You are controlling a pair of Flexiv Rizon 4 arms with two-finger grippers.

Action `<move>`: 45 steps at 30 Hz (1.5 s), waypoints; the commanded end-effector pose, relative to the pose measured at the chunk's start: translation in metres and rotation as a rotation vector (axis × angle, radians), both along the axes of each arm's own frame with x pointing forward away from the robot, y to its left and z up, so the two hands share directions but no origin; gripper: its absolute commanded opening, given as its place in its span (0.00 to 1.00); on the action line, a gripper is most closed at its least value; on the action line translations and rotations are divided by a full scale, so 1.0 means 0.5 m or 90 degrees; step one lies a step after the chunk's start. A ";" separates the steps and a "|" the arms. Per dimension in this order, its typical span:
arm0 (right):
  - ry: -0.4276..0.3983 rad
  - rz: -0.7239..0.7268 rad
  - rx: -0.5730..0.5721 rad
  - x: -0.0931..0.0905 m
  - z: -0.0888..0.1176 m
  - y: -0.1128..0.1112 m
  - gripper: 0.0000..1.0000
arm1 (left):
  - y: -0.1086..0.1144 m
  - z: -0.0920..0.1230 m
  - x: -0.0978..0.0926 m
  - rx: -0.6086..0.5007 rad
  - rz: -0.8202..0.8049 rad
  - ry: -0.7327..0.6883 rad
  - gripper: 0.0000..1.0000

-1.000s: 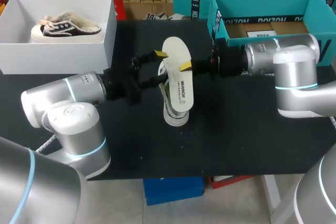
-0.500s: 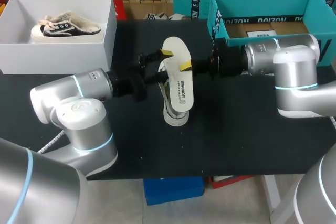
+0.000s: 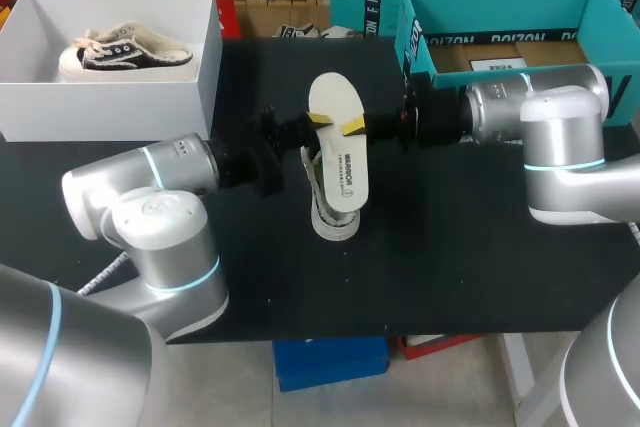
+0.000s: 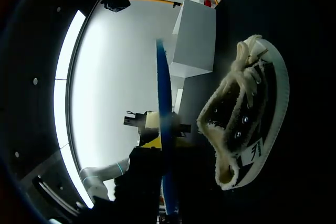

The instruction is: Take the shoe out of the shoebox, open the shoe tongue, remove and reinsert the insole, then place the shoe into the shoebox

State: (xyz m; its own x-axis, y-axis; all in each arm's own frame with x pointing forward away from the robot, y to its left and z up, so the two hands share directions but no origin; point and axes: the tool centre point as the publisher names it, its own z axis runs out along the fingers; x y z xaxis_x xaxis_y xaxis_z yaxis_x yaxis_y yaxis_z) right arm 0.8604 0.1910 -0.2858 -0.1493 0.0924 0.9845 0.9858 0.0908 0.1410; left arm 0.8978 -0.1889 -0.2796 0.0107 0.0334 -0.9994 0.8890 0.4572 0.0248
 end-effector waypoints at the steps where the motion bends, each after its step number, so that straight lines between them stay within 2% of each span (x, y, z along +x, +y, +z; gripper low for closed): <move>1: 0.000 0.000 -0.001 0.001 0.000 0.001 0.00 | -0.009 0.000 -0.002 0.006 0.006 -0.002 0.00; 4: 0.000 0.004 -0.002 0.001 0.000 0.000 0.00 | -0.009 0.001 -0.002 0.010 0.007 -0.003 0.00; 5: 0.001 0.000 -0.010 0.000 0.001 0.000 1.00 | -0.008 0.001 -0.002 0.012 0.007 -0.003 0.00; 14: 0.009 -0.039 -0.032 -0.016 0.006 -0.025 1.00 | -0.003 0.017 -0.021 0.061 -0.036 0.017 0.00; 21: 0.021 -0.079 -0.062 -0.042 0.010 -0.055 1.00 | 0.017 0.021 -0.058 0.111 -0.051 0.054 0.00; 36: 0.065 -0.192 -0.176 -0.105 0.046 -0.112 1.00 | 0.057 -0.026 -0.177 0.166 -0.071 0.176 0.00; 45: 0.101 -0.242 -0.247 -0.136 0.058 -0.138 1.00 | 0.073 -0.040 -0.213 0.181 -0.079 0.211 0.00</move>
State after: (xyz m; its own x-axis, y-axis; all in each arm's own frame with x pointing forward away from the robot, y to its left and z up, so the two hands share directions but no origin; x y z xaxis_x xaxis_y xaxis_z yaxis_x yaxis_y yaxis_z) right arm 0.8024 0.1252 -0.2661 0.0892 0.4013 0.9116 0.9798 -0.1999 -0.0079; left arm 0.7965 -0.1577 -0.3036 -0.2738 0.2888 -0.9174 0.9189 0.3601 -0.1609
